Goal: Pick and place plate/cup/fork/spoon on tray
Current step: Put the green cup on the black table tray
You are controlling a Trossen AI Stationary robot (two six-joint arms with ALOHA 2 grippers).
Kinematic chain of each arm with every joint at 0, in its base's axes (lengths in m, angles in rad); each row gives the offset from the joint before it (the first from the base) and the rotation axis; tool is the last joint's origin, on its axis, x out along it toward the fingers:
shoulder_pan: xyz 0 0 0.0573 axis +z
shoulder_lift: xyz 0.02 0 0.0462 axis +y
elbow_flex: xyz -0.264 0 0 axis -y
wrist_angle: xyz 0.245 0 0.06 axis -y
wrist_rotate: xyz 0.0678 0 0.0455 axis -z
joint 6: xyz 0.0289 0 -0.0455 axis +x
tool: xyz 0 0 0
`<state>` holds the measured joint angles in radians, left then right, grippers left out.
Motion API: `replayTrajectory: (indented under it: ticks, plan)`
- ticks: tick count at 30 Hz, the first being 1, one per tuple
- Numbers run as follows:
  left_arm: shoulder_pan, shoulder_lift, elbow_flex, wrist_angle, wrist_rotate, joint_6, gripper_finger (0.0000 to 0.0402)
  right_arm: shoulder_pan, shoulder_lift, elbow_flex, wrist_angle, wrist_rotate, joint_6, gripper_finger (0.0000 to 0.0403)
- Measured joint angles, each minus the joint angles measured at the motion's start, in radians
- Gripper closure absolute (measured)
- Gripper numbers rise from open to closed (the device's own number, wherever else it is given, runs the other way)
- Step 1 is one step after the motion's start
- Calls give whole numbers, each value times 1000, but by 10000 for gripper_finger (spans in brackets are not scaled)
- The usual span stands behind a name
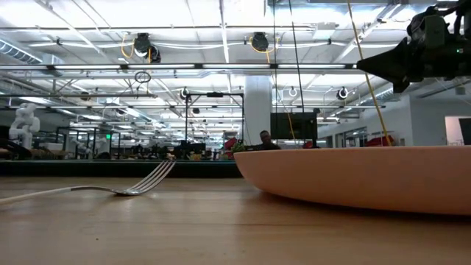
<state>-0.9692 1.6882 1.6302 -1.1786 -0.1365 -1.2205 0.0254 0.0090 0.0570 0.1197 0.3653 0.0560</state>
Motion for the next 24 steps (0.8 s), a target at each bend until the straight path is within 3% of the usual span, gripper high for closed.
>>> replayTrajectory:
  ticks: [7, 18, 24]
  plan:
    - [-29, 0, -11, -49, -50, 7, 236, 0, 0, 0, 4, 0, -9, 350]
    - [-76, 1, -74, 26, -61, 5, 132, 0, 0, 1, -8, -1, 19, 311]
    - [-87, 1, -115, 28, -67, 12, 109, 0, 0, 1, -26, -3, 40, 307]
